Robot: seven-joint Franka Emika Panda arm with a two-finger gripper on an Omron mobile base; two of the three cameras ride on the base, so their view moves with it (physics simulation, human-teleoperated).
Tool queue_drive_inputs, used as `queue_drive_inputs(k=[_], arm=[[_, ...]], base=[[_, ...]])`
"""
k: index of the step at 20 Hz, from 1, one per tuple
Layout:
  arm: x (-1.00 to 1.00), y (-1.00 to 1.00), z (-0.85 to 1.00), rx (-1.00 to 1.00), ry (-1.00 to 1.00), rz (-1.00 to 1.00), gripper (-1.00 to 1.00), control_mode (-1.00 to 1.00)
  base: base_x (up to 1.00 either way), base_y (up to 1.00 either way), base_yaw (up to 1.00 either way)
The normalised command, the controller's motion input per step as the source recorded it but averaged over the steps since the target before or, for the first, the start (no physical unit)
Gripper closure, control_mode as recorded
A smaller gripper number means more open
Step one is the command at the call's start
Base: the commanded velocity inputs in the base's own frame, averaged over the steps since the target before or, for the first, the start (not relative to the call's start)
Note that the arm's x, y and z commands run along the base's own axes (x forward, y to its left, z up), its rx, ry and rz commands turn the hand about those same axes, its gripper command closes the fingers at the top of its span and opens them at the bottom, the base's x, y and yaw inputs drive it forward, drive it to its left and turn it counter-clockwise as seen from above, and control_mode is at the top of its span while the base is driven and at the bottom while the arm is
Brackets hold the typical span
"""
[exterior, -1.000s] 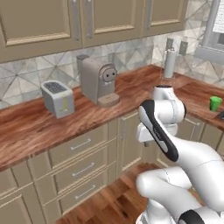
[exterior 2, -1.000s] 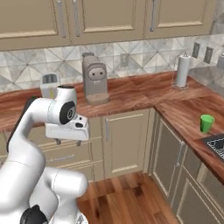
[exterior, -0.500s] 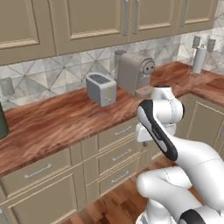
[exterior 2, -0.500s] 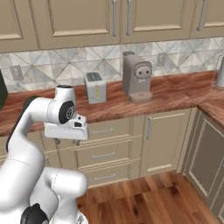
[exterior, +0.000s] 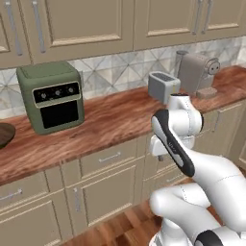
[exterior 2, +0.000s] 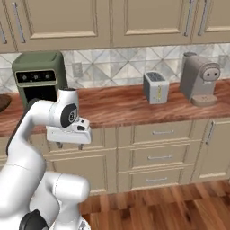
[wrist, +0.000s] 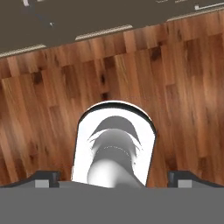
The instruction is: Pick the cup and bowl from the counter and place them on the counter next to the sink.
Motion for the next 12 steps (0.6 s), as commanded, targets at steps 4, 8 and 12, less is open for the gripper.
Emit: queue_drive_inputs(k=[4,8,12], arm=[[0.0,0.0,0.0,0.0,0.0,0.0,-1.0,1.0],[0.0,0.0,0.0,0.0,0.0,0.0,-1.0,1.0],[0.0,0.0,0.0,0.0,0.0,0.0,-1.0,1.0]], base=[[0.0,1.0,0.17],[0.11,1.0,0.07],[0.53,1.0,0.0]])
